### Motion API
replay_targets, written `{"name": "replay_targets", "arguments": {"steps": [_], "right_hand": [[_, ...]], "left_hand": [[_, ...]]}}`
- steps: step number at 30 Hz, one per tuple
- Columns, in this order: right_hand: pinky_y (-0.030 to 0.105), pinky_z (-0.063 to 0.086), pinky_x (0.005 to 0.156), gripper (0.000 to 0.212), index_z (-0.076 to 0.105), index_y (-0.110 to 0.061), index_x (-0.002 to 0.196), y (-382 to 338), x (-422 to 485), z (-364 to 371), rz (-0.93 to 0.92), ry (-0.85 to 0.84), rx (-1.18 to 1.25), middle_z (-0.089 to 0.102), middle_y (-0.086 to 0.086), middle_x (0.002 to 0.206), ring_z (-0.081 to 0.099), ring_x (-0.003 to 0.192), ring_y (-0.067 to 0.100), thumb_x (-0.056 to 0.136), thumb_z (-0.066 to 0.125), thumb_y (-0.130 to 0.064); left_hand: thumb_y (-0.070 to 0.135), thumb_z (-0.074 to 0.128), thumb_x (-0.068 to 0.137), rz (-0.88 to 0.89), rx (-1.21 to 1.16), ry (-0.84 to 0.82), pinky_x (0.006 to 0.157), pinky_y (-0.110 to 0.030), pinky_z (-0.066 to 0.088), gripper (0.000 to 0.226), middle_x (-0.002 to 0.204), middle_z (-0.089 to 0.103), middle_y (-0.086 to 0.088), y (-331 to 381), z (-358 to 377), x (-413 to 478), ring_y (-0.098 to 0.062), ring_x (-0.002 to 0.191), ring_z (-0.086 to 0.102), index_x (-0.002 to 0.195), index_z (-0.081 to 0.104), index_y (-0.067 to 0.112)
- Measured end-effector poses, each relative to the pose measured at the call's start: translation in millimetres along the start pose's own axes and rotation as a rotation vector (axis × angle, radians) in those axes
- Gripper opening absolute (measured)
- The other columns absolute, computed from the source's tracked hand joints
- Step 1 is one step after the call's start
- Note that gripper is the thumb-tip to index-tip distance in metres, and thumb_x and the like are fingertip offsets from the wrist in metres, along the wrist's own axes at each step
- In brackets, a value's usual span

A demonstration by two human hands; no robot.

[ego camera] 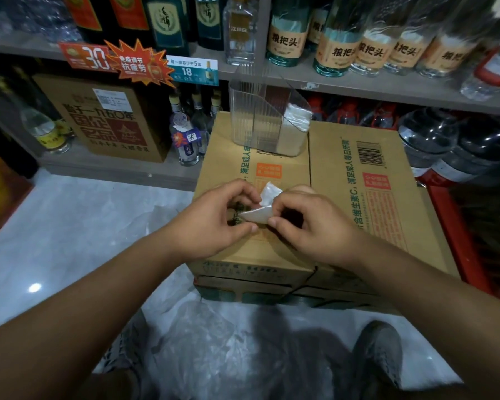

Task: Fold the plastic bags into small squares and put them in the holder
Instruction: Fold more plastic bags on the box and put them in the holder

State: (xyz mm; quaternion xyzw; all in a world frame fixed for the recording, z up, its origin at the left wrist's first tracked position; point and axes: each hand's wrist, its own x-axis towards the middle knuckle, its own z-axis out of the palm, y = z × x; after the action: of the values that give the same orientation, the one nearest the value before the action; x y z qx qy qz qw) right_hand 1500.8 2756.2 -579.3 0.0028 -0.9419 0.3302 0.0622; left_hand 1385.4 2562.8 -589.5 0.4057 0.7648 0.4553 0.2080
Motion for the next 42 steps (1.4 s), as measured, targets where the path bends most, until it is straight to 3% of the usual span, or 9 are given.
{"name": "replay_targets", "arguments": {"steps": [5, 8, 12, 19, 23, 26, 29, 34, 42], "right_hand": [[0.012, 0.039, 0.075, 0.008, 0.065, -0.022, 0.086, -3, -5, 5, 0.146, 0.036, 0.106, 0.057, -0.008, 0.093, 0.051, 0.093, -0.003, 0.09, 0.072, -0.023], [0.019, 0.044, 0.075, 0.012, 0.065, -0.025, 0.091, -9, -4, 4, 0.167, 0.124, 0.15, 0.061, -0.009, 0.092, 0.056, 0.091, 0.001, 0.086, 0.075, -0.03], [0.023, 0.051, 0.068, 0.014, 0.066, -0.021, 0.099, -17, 6, 0, 0.169, 0.259, 0.237, 0.067, -0.008, 0.084, 0.061, 0.075, 0.006, 0.088, 0.074, -0.023], [0.032, 0.053, 0.07, 0.006, 0.067, -0.021, 0.088, -2, 21, -1, 0.265, 0.259, 0.033, 0.063, -0.014, 0.076, 0.059, 0.069, 0.004, 0.086, 0.072, -0.019], [0.034, 0.055, 0.075, 0.01, 0.069, -0.02, 0.09, 7, 25, 3, 0.271, 0.228, 0.011, 0.066, -0.009, 0.087, 0.06, 0.074, 0.005, 0.083, 0.073, -0.014], [0.027, 0.05, 0.074, 0.014, 0.07, -0.023, 0.086, 9, 28, 4, 0.247, 0.206, -0.016, 0.062, -0.007, 0.09, 0.055, 0.075, 0.003, 0.082, 0.073, -0.01], [0.022, 0.046, 0.076, 0.019, 0.072, -0.026, 0.087, 9, 28, 4, 0.238, 0.185, -0.033, 0.061, -0.006, 0.093, 0.055, 0.08, 0.006, 0.083, 0.071, -0.007], [0.012, 0.044, 0.076, 0.018, 0.076, -0.02, 0.093, 4, 21, 3, 0.202, 0.143, -0.045, 0.065, -0.005, 0.094, 0.058, 0.083, 0.007, 0.086, 0.068, -0.005], [0.033, 0.049, 0.095, 0.022, 0.077, -0.017, 0.11, -8, -8, 9, 0.051, -0.047, -0.147, 0.063, 0.0, 0.106, 0.06, 0.101, 0.015, 0.093, 0.064, -0.013]], "left_hand": [[0.029, 0.074, 0.085, -0.04, 0.036, 0.066, 0.087, -0.048, 0.052, 0.022, 0.098, 0.068, 0.008, -4, 7, 2, -0.016, 0.096, 0.064, 0.103, 0.063, 0.031], [0.046, 0.063, 0.084, -0.027, 0.136, 0.091, 0.085, -0.045, 0.051, 0.019, 0.09, 0.066, 0.009, -4, 12, 4, -0.016, 0.092, 0.062, 0.098, 0.06, 0.033], [0.033, 0.062, 0.095, 0.006, 0.248, 0.142, 0.083, -0.039, 0.043, 0.016, 0.076, 0.059, 0.014, 0, 19, 8, -0.007, 0.079, 0.054, 0.088, 0.049, 0.04], [0.034, 0.062, 0.096, -0.072, 0.34, 0.1, 0.1, -0.036, 0.032, 0.034, 0.088, 0.065, 0.013, 11, 22, 14, -0.005, 0.087, 0.056, 0.124, 0.046, 0.028], [0.03, 0.072, 0.091, -0.1, 0.248, 0.117, 0.093, -0.032, 0.041, 0.041, 0.084, 0.069, 0.013, 14, 19, 12, 0.003, 0.075, 0.06, 0.124, 0.048, 0.03], [0.022, 0.079, 0.086, -0.091, 0.12, 0.139, 0.077, -0.027, 0.049, 0.039, 0.085, 0.07, 0.01, 14, 18, 9, -0.003, 0.079, 0.065, 0.116, 0.055, 0.028], [0.016, 0.082, 0.082, -0.02, 0.122, 0.156, 0.079, -0.037, 0.056, 0.035, 0.093, 0.066, 0.009, 10, 15, 4, -0.01, 0.08, 0.065, 0.108, 0.06, 0.026], [0.038, 0.074, 0.08, 0.106, 0.35, 0.108, 0.091, -0.041, 0.049, 0.021, 0.087, 0.062, 0.02, 1, 14, -9, 0.0, 0.084, 0.061, 0.099, 0.069, 0.034], [0.07, 0.062, 0.069, 0.121, 0.48, -0.006, 0.094, -0.027, 0.029, 0.055, 0.09, 0.058, 0.021, 5, 18, -32, -0.001, 0.095, 0.052, 0.111, 0.07, 0.035]]}}
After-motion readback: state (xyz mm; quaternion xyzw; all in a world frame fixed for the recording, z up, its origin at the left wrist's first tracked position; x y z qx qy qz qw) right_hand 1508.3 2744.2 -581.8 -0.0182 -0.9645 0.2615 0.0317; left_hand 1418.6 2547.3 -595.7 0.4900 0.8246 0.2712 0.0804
